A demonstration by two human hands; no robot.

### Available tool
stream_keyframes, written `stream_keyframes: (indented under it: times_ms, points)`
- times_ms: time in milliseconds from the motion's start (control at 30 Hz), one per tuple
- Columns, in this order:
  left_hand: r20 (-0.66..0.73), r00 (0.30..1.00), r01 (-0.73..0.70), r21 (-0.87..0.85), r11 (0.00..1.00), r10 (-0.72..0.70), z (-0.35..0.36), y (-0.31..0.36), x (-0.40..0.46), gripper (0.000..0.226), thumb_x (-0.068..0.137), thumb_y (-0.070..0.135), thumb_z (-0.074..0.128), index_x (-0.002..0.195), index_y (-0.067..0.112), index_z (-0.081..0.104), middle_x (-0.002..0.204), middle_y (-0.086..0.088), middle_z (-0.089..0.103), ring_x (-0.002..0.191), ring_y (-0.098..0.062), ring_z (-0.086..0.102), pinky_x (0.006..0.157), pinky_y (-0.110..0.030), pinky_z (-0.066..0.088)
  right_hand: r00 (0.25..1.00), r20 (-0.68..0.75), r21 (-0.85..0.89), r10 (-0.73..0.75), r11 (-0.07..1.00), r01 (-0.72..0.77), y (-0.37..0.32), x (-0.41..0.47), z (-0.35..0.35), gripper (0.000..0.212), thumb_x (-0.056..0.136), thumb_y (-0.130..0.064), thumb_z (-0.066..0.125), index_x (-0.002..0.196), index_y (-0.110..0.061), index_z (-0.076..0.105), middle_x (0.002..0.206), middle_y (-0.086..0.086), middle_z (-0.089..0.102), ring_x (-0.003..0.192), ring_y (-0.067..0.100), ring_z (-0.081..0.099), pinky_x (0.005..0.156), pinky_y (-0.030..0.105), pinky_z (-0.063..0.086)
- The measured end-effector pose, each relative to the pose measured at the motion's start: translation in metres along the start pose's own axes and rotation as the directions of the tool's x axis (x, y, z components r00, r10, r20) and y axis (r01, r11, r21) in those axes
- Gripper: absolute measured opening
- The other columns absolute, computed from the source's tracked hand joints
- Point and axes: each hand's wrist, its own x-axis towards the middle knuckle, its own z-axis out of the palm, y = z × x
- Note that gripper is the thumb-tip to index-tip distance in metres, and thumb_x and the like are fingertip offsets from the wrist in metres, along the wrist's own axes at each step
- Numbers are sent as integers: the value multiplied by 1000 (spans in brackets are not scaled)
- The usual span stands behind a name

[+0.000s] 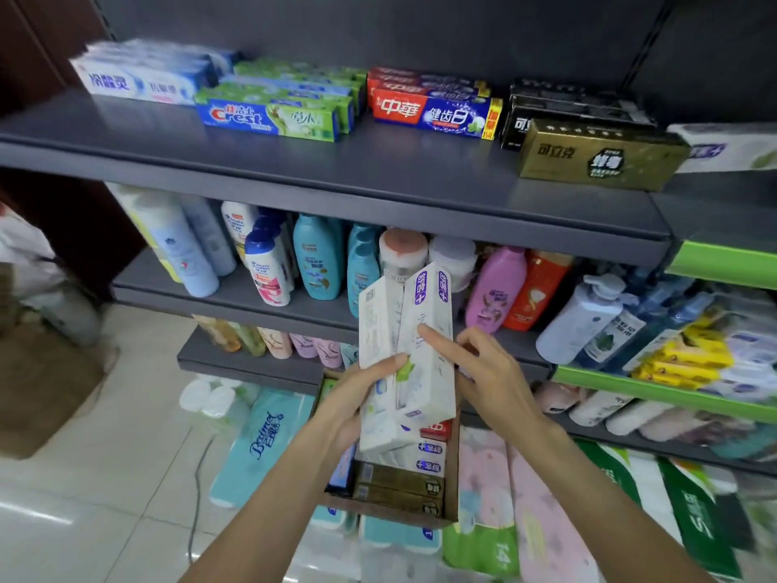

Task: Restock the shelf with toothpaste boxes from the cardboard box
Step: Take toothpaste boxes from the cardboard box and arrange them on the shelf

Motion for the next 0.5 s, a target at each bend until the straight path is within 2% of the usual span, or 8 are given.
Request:
stream_keyframes:
  times_ms: [33, 100, 200, 267, 333, 400, 433, 500]
  points:
    - [12, 1000, -23, -14, 1000, 23, 5, 1, 0, 53, 72, 10, 75, 122, 4, 59, 117, -21, 64, 108, -35, 62, 91, -46, 51, 999, 45, 80, 10, 997, -13, 2, 1, -4, 62, 88, -16, 44, 141, -46, 30, 88, 2, 45, 79, 11, 43, 67, 23, 45]
    - [39, 996, -86, -9, 996, 86, 14, 5, 1, 57, 71, 9, 75, 125, 5, 57, 120, -20, 63, 110, -35, 61, 92, -46, 50, 991, 133, 266, 12, 963, -47, 5, 2, -14, 67, 89, -3, 48, 140, -44, 33, 106, 0, 54, 95, 9, 53, 80, 18, 44]
    - [-27, 980, -194, 112, 975, 198, 29, 15, -5, 56, 68, 7, 76, 121, 6, 59, 109, -16, 69, 94, -28, 69, 72, -36, 57, 962, 260, 496, 83, 844, -207, 6, 8, -35, 53, 87, -8, 40, 131, -37, 46, 131, -10, 54, 118, 7, 52, 97, 24, 43]
    - [-80, 964, -233, 202, 951, 253, 34, 17, -9, 61, 63, 11, 75, 121, 7, 59, 103, -13, 71, 88, -25, 70, 67, -34, 57, 932, 345, 609, 112, 729, -313, 6, 11, -47, 40, 91, -13, 38, 125, -26, 52, 125, -14, 58, 116, 8, 54, 94, 24, 45]
    - [-104, 946, -268, 276, 923, 306, 34, 15, -11, 70, 59, 15, 81, 124, 10, 56, 107, -11, 71, 94, -27, 69, 75, -39, 57, 926, 363, 640, 99, 696, -325, 4, 12, -54, 26, 94, -24, 44, 118, -20, 55, 115, -15, 63, 108, 5, 59, 89, 19, 46]
    - [-124, 925, -297, 352, 888, 359, 35, 10, -13, 75, 58, 14, 87, 126, 13, 53, 110, -7, 70, 99, -27, 68, 84, -46, 55, 913, 390, 651, 121, 666, -366, 2, 15, -54, 22, 90, -36, 59, 108, -25, 56, 107, -7, 67, 99, 10, 65, 85, 32, 54]
    - [-131, 912, -313, 388, 867, 388, 35, 7, -13, 73, 60, 13, 86, 126, 15, 53, 110, -5, 70, 99, -25, 68, 85, -45, 55, 903, 403, 643, 152, 654, -397, 2, 16, -54, 24, 84, -41, 65, 103, -30, 56, 104, -2, 68, 94, 16, 68, 81, 42, 55]
    - [-147, 894, -325, 436, 839, 423, 34, 2, -14, 71, 63, 13, 86, 124, 19, 51, 111, -2, 70, 99, -19, 68, 85, -40, 55, 887, 412, 614, 210, 655, -440, 2, 16, -54, 24, 76, -45, 68, 94, -36, 55, 99, 5, 66, 88, 29, 68, 78, 52, 52]
